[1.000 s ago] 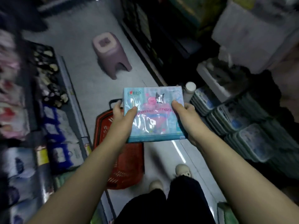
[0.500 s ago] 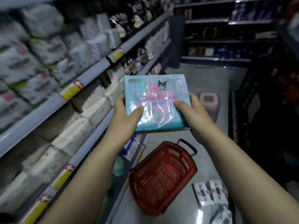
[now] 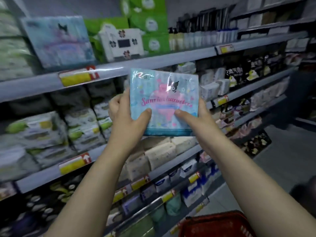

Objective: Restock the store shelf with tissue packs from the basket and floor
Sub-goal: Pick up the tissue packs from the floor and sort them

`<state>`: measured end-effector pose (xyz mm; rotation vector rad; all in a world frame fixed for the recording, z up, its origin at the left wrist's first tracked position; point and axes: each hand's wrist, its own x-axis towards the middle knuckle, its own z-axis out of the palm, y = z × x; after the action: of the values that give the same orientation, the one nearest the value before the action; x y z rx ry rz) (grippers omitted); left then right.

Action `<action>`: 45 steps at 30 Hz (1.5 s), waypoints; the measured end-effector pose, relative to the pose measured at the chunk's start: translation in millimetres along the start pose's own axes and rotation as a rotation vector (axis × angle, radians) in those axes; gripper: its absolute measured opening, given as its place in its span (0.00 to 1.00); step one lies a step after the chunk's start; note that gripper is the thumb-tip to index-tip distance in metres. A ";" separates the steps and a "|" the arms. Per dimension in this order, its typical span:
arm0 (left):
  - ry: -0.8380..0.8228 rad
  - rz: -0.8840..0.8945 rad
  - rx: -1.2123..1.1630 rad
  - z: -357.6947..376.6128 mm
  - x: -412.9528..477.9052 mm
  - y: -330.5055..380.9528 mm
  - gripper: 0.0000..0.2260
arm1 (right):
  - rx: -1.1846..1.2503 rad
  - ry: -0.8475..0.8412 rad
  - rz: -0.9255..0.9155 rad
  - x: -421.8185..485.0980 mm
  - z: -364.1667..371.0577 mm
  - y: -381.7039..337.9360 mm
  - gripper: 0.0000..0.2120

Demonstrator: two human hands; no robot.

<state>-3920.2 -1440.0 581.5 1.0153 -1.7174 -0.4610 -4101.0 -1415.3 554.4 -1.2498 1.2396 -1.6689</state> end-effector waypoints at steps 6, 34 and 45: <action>0.208 0.062 0.131 -63.1 40.8 -10.5 0.33 | 0.046 -0.132 -0.129 47.2 71.0 -28.6 0.29; 0.145 0.050 0.710 -189.1 184.3 -68.7 0.26 | -0.664 -0.037 -0.383 228.5 268.8 -97.5 0.37; 0.029 0.035 0.957 -141.9 174.9 -57.3 0.41 | -0.838 -0.078 -0.575 193.5 222.9 -86.2 0.34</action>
<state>-3785.6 -1590.2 696.9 1.6254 -1.9411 0.4665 -3942.6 -1628.6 709.1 -2.3250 1.7186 -1.4543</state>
